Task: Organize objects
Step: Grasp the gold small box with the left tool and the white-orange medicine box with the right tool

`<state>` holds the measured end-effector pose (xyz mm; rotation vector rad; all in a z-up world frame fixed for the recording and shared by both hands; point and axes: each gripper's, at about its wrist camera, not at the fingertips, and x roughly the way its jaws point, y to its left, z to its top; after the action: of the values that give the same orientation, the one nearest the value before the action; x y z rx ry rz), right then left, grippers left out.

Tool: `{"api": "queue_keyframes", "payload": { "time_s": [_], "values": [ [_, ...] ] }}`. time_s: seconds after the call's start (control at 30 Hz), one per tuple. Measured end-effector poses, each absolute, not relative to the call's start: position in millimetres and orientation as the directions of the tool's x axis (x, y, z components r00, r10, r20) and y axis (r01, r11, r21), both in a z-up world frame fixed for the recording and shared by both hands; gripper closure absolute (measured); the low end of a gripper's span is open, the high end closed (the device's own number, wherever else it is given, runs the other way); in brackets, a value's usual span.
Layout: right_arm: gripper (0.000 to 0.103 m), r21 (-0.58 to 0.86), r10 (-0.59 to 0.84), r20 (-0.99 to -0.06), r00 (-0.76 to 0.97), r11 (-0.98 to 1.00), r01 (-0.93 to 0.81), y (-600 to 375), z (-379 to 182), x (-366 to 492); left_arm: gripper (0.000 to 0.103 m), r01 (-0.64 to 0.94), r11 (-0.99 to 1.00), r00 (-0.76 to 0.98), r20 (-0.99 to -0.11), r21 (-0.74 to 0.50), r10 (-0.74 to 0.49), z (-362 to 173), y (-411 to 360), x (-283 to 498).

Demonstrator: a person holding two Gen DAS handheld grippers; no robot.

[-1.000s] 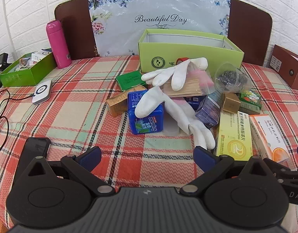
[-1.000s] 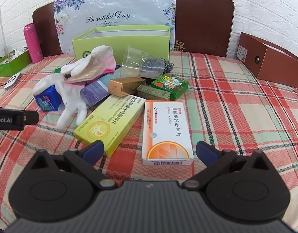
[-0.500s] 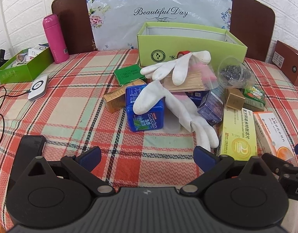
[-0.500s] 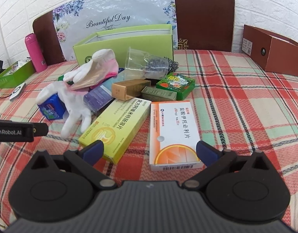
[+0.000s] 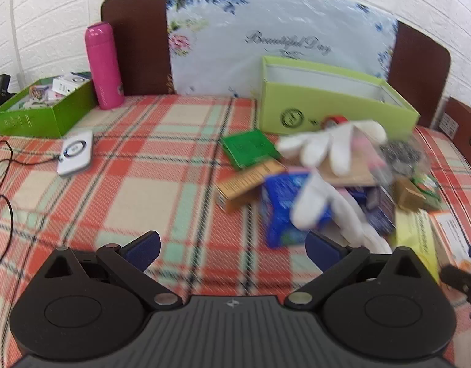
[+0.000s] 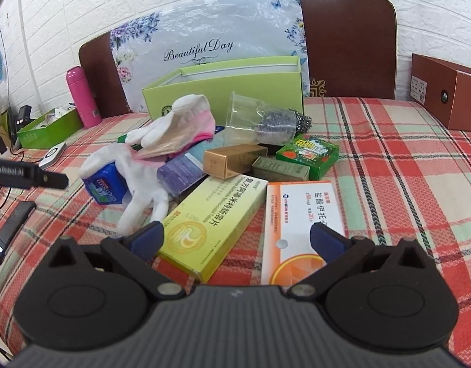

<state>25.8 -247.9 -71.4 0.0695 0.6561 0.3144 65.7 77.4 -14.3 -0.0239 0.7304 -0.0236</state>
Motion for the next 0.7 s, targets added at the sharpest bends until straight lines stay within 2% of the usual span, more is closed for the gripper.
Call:
{"api": "queue_keyframes", "payload": {
  "time_s": [0.17, 0.23, 0.3, 0.37, 0.5, 0.6, 0.7],
  "values": [
    [0.000, 0.166, 0.298, -0.601, 0.742, 0.954, -0.250, -249.3, -74.3, 31.9, 0.004, 0.006, 1.000, 0.746, -0.665, -0.024, -0.020, -22.3, 101.6, 112.7],
    [0.000, 0.165, 0.292, -0.605, 0.741, 0.956, -0.242, -249.0, -75.5, 33.9, 0.021, 0.012, 0.999, 0.711, -0.703, -0.037, -0.035, -33.2, 106.7, 134.4],
    [0.000, 0.162, 0.283, -0.615, 0.736, 0.959, -0.233, -249.2, -77.5, 37.1, 0.028, 0.049, 0.993, 0.684, -0.721, -0.111, -0.114, -41.6, 106.5, 146.5],
    [0.000, 0.157, 0.271, -0.622, 0.734, 0.962, -0.222, -249.4, -79.2, 39.6, 0.030, 0.086, 0.984, 0.684, -0.708, -0.157, -0.173, -44.2, 98.2, 150.3],
    [0.000, 0.134, 0.242, -0.631, 0.737, 0.970, -0.203, -251.0, -79.6, 43.1, 0.031, 0.157, 0.985, 0.737, -0.654, -0.075, -0.167, -40.7, 77.3, 152.9],
    [0.000, 0.127, 0.218, -0.643, 0.734, 0.976, -0.179, -255.6, -79.7, 46.9, 0.032, 0.174, 0.978, 0.729, -0.653, -0.111, -0.204, -44.4, 81.0, 166.9],
    [0.000, 0.113, 0.184, -0.657, 0.731, 0.983, -0.146, -261.0, -81.6, 49.2, 0.043, 0.185, 0.964, 0.684, -0.679, -0.191, -0.266, -52.2, 85.7, 176.3]
  ]
}}
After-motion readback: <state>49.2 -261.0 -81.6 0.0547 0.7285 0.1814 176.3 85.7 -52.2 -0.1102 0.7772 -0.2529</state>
